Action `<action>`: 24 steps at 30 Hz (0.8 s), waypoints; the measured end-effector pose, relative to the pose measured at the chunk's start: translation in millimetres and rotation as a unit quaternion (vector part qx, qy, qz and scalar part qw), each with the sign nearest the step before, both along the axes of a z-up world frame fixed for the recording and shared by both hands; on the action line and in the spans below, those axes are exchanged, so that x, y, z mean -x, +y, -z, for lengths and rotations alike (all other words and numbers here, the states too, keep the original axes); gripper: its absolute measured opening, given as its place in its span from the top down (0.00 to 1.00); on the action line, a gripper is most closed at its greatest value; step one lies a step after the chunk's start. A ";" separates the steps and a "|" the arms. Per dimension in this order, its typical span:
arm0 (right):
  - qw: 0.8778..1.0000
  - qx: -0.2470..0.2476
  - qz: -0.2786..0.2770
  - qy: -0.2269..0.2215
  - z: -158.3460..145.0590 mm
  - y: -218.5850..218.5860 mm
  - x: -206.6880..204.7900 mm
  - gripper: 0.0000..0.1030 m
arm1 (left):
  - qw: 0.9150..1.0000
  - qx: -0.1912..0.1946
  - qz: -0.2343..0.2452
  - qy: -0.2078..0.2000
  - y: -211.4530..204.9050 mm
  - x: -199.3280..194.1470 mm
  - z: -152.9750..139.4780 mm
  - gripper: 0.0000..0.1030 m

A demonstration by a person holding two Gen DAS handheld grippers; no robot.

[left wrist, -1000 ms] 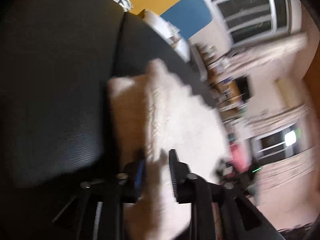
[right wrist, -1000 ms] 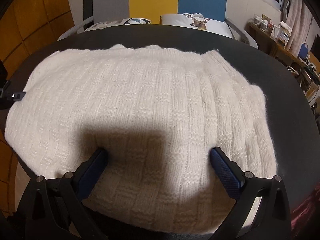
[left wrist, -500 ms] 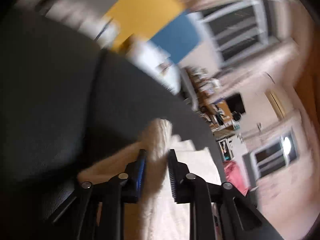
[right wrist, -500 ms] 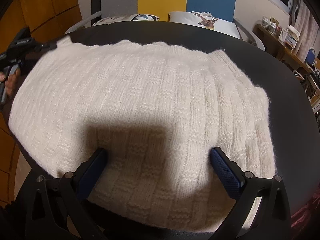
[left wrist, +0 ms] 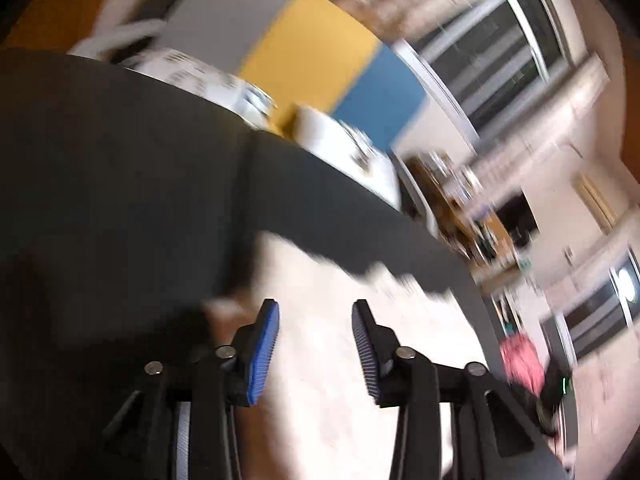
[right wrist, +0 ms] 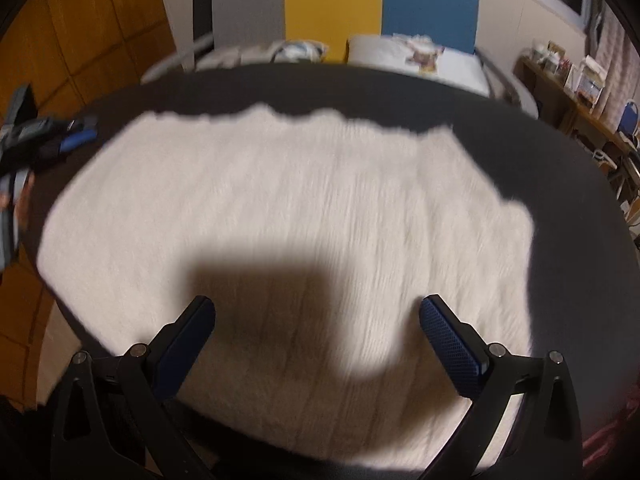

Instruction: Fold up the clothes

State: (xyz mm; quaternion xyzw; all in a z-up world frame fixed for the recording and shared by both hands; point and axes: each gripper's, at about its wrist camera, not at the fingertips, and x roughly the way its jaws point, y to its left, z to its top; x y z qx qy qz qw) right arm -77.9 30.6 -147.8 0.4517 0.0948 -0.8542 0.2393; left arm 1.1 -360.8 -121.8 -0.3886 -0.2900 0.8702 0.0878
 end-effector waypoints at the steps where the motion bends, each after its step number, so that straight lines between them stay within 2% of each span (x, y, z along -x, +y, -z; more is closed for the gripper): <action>1: 1.000 0.005 0.006 0.005 -3.1 0.0 4.1 0.00 | 1.000 0.015 0.025 -0.008 17.9 1.0 2.7 0.62; 3: 1.000 0.011 0.020 0.001 -1.3 1.5 11.9 0.00 | 0.996 0.063 0.065 -0.022 52.8 -2.7 13.7 0.62; 5: 0.998 -0.002 0.054 -0.026 13.1 7.7 19.3 0.00 | 0.990 0.124 0.059 0.000 75.5 -14.6 16.9 0.61; 8: 0.996 0.020 0.077 -0.035 26.9 22.2 10.7 0.00 | 0.982 0.180 0.060 0.021 81.6 -27.8 24.6 0.58; 11: 0.997 0.005 0.070 -0.013 33.6 22.0 -6.2 0.00 | 0.986 0.158 0.052 0.028 81.8 -12.6 28.3 0.56; 14: 0.998 0.009 0.067 -0.007 33.4 23.1 -10.3 0.00 | 0.988 0.147 0.039 -0.006 85.5 -0.1 16.6 0.58; 15: 0.997 0.023 0.065 -0.020 28.7 27.2 -9.3 0.00 | 0.988 0.149 0.039 -0.005 97.4 15.2 7.1 0.58; 17: 0.994 0.076 0.060 -0.050 15.8 41.2 -12.5 0.00 | 0.986 0.144 0.076 0.023 117.2 23.4 -6.8 0.58; 18: 0.988 0.132 0.055 -0.063 9.0 56.4 -17.6 0.00 | 0.984 0.142 0.100 0.034 126.2 19.5 -11.3 0.57; 20: 0.965 0.243 0.039 -0.094 -0.6 89.6 -27.6 0.00 | 0.978 0.137 0.149 0.046 145.9 11.6 -17.0 0.57; 21: 0.956 0.273 0.030 -0.106 -0.8 104.8 -34.9 0.00 | 0.975 0.136 0.172 0.045 156.4 8.2 -16.1 0.57; 22: 0.948 0.297 0.021 -0.117 -0.5 119.7 -42.8 0.00 | 0.970 0.136 0.195 0.045 166.8 5.1 -14.8 0.57; 24: 0.948 0.293 0.008 -0.126 3.0 140.2 -56.2 0.00 | 0.960 0.152 0.231 0.045 189.4 1.6 -10.6 0.57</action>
